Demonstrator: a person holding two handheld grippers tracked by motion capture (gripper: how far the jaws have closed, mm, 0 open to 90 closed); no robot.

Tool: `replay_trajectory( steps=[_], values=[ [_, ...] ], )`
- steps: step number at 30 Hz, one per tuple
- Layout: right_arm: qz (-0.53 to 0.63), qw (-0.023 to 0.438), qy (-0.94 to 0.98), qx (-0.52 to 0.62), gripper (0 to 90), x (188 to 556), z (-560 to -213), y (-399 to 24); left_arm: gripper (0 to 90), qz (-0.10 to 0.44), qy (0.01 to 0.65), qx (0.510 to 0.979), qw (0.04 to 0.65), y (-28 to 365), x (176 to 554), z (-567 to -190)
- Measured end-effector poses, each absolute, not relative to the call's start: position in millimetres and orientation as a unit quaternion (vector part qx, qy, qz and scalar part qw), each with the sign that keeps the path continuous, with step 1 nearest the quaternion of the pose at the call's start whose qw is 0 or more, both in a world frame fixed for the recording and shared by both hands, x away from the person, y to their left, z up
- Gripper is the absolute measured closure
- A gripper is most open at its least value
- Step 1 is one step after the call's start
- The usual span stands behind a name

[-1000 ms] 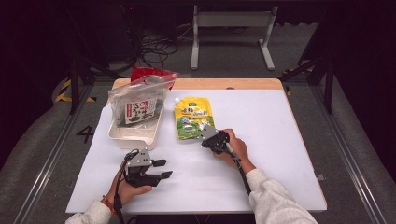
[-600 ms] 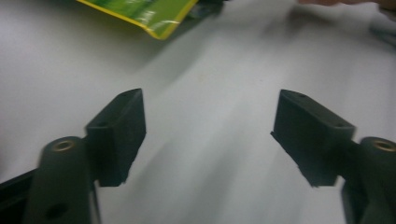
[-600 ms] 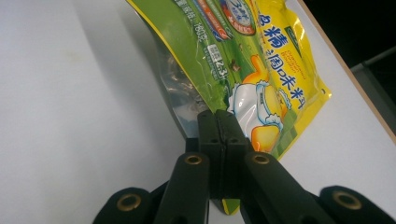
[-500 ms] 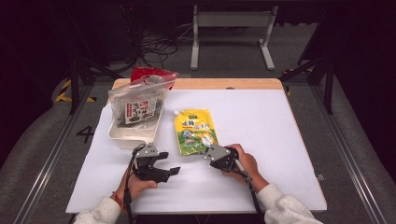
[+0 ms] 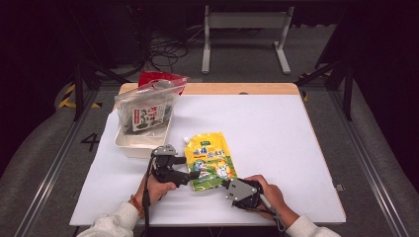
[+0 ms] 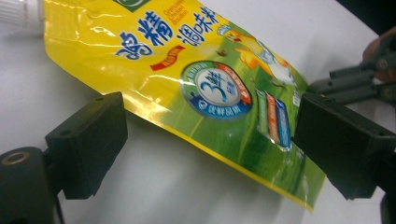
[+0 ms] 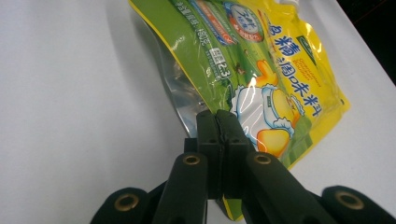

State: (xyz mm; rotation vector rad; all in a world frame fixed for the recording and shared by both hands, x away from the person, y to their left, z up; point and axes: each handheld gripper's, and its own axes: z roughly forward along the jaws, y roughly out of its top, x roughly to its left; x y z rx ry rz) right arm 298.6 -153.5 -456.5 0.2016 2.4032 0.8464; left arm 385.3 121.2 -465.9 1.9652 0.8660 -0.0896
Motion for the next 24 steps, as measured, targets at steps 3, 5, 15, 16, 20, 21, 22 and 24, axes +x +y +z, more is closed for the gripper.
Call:
replay_trajectory(
  steps=[3, 5, 15, 16, 20, 21, 22, 24],
  values=[
    [0.323, 0.286, 0.899, 0.077, 89.4, 295.6, -457.0, -156.0, 10.3, -0.04, 0.381, 0.796, 0.469, 122.0, 390.0, -467.9],
    [0.325, 0.281, 0.9, 0.081, 89.5, 293.5, -457.8, -158.0, 10.0, -0.048, 0.385, 0.795, 0.466, 121.8, 391.2, -470.2],
    [0.36, 0.247, 0.895, 0.086, 90.0, 292.9, -455.6, -165.3, 11.3, -0.056, 0.392, 0.791, 0.467, 115.3, 399.1, -468.7],
    [0.36, 0.247, 0.895, 0.086, 90.0, 292.9, -455.6, -165.3, 11.7, -0.056, 0.392, 0.791, 0.467, 115.3, 399.1, -468.7],
    [0.408, 0.231, 0.871, 0.15, 88.6, 301.8, -440.0, -181.5, 13.1, -0.049, 0.395, 0.79, 0.467, 120.6, 400.2, -469.2],
    [0.42, 0.223, 0.856, 0.203, 82.8, 312.4, -438.7, -189.5, 13.4, -0.038, 0.393, 0.795, 0.46, 120.1, 399.8, -468.7],
    [0.42, 0.223, 0.856, 0.203, 82.8, 312.4, -438.7, -189.5, 12.4, -0.038, 0.393, 0.795, 0.46, 120.1, 399.8, -468.7],
    [0.424, 0.206, 0.852, 0.229, 78.7, 320.3, -442.1, -192.6, 10.7, -0.033, 0.389, 0.801, 0.454, 117.7, 398.9, -468.0]
  ],
)
